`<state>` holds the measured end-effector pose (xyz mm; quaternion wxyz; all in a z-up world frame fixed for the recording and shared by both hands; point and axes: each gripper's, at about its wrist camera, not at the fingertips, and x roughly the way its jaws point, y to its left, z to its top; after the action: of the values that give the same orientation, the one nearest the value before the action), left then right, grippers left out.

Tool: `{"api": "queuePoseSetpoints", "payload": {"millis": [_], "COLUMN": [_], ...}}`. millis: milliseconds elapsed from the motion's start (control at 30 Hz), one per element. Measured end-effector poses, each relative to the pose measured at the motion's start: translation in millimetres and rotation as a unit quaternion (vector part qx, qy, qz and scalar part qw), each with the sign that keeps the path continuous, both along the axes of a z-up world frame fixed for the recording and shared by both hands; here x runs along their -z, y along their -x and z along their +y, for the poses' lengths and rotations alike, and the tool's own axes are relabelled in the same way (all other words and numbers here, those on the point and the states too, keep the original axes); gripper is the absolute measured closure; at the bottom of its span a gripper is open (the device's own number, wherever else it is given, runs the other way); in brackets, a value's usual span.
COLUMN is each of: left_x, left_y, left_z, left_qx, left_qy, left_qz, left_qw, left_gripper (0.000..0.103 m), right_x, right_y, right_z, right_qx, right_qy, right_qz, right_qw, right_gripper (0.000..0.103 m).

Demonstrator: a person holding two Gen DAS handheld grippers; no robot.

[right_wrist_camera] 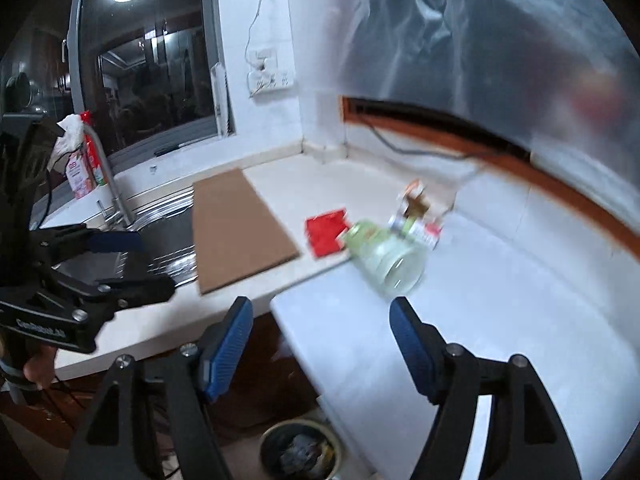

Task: Collect trash
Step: 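Raise both grippers from the bin back over the counter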

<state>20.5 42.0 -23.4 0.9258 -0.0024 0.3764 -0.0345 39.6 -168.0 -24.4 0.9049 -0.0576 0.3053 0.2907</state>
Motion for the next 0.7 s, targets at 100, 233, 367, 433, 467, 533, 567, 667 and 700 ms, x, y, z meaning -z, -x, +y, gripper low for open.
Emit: {"api": "queuePoseSetpoints", "payload": {"millis": [100,233,367,433,467,533,567,667,700], "left_x": [-11.2,-17.6,-10.8,-4.2,-0.4,5.2,8.6,21.3,25.9], "left_y": [-22.5,-50.8,-87.8,-106.9,-113.6,-126.5,-133.7,-155.1,-161.6], "left_z": [-1.9,-5.2,-2.7,0.9,2.9,7.0,9.6,20.3,25.0], "left_qx": [0.000,0.005,0.005,-0.001,-0.001,-0.004,-0.007,-0.016,-0.020], "left_qy": [-0.005,-0.007,-0.006,-0.003,0.001,0.005,0.007,0.026,0.035], "left_qz": [-0.006,-0.007,0.013,0.028,0.033,0.043,0.048,0.069,0.075], "left_qw": [1.0000,0.9999,0.9999,0.9996,0.9994,0.9991,0.9988,0.9971,0.9963], "left_gripper": [0.008,0.005,0.004,0.004,0.004,0.004,0.004,0.004,0.004], "right_x": [-7.8,-8.4,2.8,9.4,13.8,23.5,29.4,46.6,53.1], "right_y": [-22.8,-53.1,-91.6,-107.5,-117.2,-136.1,-145.1,-165.8,-172.6], "right_z": [-5.5,-4.1,10.4,16.2,20.0,27.1,30.8,40.2,43.1], "right_qx": [-0.006,-0.020,-0.042,-0.051,-0.054,-0.062,-0.065,-0.072,-0.075], "right_qy": [0.011,0.026,0.065,0.074,0.079,0.086,0.090,0.107,0.112], "right_qz": [-0.012,-0.018,-0.013,-0.006,-0.002,0.011,0.020,0.040,0.049], "right_qw": [1.000,0.999,0.997,0.996,0.995,0.994,0.994,0.991,0.990], "right_gripper": [0.031,0.031,0.030,0.030,0.030,0.030,0.030,0.030,0.030]}}
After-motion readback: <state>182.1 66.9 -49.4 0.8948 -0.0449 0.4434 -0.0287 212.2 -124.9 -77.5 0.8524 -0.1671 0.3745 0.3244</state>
